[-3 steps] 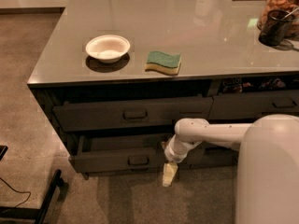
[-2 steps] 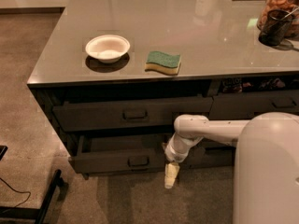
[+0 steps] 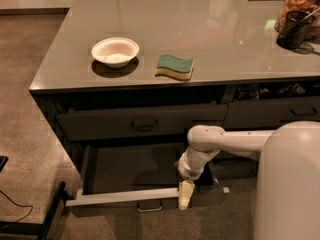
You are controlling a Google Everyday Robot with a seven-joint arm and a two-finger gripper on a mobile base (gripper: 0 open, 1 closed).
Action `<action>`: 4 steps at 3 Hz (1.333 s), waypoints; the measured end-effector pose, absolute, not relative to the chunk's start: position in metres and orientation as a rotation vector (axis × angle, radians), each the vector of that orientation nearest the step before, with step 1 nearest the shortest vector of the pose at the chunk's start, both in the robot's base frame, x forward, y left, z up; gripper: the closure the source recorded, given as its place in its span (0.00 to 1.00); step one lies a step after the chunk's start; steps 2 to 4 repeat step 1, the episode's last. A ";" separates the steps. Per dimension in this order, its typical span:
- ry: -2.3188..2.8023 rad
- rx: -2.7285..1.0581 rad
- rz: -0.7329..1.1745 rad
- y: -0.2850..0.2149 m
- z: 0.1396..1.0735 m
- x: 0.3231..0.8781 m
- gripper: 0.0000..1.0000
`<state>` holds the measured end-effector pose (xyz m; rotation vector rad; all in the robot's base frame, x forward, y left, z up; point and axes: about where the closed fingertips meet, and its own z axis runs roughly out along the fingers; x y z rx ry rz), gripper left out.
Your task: Open middle drawer
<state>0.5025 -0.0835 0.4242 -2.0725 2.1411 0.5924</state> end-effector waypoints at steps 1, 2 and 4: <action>2.141 -2.073 0.592 -0.083 0.424 0.503 0.00; 2.141 -2.073 0.592 -0.083 0.424 0.503 0.00; 2.141 -2.073 0.592 -0.083 0.424 0.503 0.00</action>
Offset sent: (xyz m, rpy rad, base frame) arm 0.0000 0.0000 0.0000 0.0000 0.0000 0.0000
